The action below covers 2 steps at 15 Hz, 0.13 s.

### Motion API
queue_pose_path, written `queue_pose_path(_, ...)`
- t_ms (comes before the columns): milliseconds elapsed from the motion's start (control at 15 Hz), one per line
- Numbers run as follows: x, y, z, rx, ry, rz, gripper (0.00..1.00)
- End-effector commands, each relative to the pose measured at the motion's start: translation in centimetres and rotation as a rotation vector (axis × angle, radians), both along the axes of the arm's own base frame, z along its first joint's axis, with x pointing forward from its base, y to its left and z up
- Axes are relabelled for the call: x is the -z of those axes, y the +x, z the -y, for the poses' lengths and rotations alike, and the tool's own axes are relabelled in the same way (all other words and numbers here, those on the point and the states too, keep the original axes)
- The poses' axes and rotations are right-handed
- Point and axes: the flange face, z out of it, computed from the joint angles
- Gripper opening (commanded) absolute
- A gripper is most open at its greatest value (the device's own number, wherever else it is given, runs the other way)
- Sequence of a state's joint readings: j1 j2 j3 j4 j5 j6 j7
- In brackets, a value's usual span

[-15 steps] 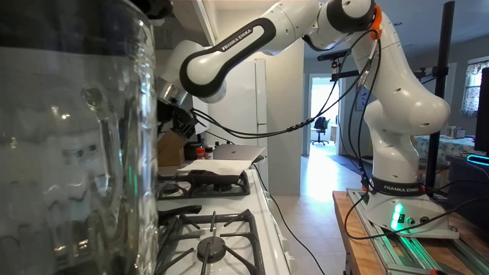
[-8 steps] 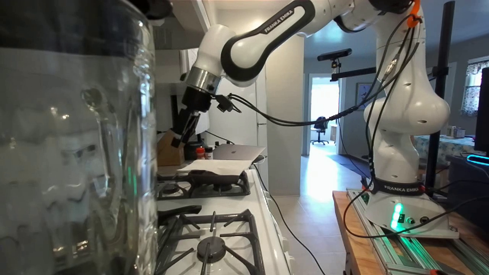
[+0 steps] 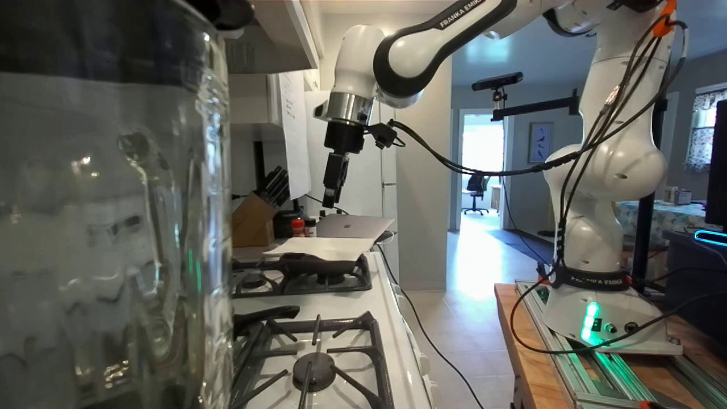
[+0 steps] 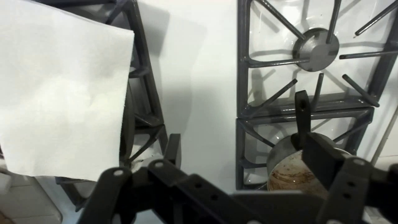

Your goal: Press the top left button on the stove

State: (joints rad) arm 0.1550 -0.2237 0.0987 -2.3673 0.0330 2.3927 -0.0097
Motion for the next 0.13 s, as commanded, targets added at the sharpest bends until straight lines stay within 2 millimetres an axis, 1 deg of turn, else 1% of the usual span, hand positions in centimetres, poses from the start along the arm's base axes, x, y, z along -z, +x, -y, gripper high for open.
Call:
queue_pose_path(0,-0.22,-0.37,0.35,0.004,-0.001,0.0,1.0)
queue_pose_path(67,-0.26,-0.6,0.42,0.005,-0.002,0.0,1.0)
